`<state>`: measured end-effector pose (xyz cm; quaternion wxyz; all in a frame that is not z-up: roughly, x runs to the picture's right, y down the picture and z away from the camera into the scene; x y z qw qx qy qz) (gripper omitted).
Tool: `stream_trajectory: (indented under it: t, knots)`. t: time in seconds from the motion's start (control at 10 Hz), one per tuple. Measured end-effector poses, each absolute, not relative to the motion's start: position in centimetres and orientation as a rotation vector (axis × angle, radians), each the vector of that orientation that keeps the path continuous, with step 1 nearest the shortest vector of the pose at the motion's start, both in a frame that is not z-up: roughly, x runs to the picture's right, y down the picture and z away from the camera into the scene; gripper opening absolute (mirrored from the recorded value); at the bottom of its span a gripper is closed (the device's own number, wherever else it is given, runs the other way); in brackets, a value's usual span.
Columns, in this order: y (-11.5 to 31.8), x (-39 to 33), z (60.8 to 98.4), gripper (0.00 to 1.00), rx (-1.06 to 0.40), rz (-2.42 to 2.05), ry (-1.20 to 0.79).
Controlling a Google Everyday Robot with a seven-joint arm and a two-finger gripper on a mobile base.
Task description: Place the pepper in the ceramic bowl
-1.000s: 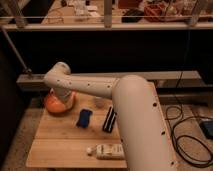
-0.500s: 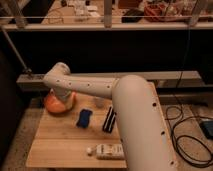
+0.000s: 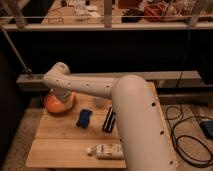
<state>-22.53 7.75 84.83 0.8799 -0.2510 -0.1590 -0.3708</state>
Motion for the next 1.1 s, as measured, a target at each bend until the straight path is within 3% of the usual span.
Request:
stream_trajectory:
  t: [0.2,0.4,1.1]
  knots:
    - [7.76,-22.59,84.83,0.29,-0.523,-0.771,-0.33]
    - [7.8,-22.68,84.83,0.39,-0.524,-0.769,-0.327]
    - [7.86,-22.91,84.76,0.39,-0.528,-0.763,-0.313]
